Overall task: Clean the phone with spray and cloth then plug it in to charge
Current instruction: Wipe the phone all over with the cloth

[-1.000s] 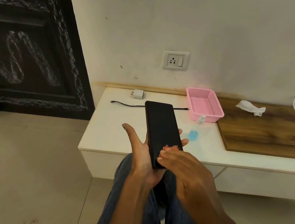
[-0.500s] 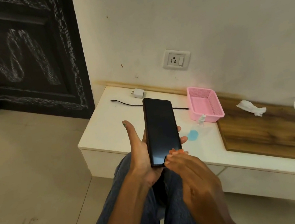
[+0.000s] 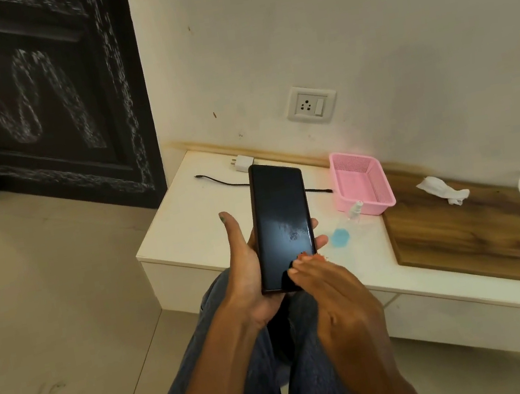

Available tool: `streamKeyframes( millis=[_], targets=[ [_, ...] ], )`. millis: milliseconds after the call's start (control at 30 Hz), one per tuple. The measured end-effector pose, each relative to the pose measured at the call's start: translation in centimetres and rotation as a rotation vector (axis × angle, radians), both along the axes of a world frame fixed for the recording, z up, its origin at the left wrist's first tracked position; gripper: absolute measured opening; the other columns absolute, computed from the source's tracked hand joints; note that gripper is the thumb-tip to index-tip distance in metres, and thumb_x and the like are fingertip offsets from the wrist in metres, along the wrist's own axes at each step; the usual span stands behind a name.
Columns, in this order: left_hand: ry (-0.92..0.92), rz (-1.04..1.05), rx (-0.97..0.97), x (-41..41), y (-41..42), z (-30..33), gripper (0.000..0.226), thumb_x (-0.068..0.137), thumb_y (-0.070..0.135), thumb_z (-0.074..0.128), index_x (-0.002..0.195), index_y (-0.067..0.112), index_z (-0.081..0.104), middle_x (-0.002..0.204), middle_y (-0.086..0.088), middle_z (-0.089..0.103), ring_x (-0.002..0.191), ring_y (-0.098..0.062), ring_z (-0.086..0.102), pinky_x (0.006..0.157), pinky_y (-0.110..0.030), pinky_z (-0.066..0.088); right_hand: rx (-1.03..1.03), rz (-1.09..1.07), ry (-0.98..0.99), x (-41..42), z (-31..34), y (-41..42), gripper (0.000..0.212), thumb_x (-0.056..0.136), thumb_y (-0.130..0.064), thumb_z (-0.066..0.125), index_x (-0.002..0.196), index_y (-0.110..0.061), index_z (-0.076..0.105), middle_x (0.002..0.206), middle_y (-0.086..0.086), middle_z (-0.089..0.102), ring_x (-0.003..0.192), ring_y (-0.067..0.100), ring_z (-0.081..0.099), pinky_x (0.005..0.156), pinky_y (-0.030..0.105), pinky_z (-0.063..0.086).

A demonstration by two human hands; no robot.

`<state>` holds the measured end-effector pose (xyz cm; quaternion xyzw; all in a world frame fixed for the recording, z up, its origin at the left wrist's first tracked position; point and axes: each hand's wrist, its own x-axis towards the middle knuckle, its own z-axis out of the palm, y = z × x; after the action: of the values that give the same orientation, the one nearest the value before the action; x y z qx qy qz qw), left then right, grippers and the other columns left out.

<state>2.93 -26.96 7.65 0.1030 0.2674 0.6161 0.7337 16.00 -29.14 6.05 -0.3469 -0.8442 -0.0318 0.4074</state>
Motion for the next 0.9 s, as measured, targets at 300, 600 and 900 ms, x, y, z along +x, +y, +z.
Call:
streamKeyframes(
  millis=[300,600,900],
  targets=[
    [0.111,-0.024,-0.051,-0.1,0.0,-0.3,0.072,0.087,0.067,0.031,0.125,0.013,0.061,0.123,-0.014,0.065,0.115,-0.027,0.061,0.093,-0.039,0.049,0.006,-0.082,0.034,-1.3,1.1,3.0,0.042,0.101,-0.020,0.031,0.105,0.000,0.068,0.110,0.014,0.067,0.109,0.023,0.061,0.106,0.024,0.034],
    [0.140,-0.052,-0.030,1.1,-0.2,-0.2,0.063,0.091,0.061,0.033,0.124,0.016,0.062,0.119,-0.011,0.068,0.111,-0.025,0.064,0.091,-0.035,0.052,0.052,-0.113,0.019,-0.2,2.1,4.3,0.031,0.090,-0.008,0.042,0.104,0.000,0.068,0.108,0.015,0.069,0.104,0.026,0.063,0.101,0.025,0.038],
    [0.160,-0.048,-0.037,0.7,-0.2,-0.4,0.062,0.090,0.062,0.036,0.123,0.018,0.063,0.119,-0.010,0.068,0.112,-0.026,0.063,0.098,-0.039,0.047,0.023,-0.109,0.067,-0.6,1.5,4.1,0.037,0.098,-0.015,0.035,0.106,-0.002,0.068,0.110,0.013,0.068,0.108,0.026,0.062,0.101,0.028,0.040]
  ],
)
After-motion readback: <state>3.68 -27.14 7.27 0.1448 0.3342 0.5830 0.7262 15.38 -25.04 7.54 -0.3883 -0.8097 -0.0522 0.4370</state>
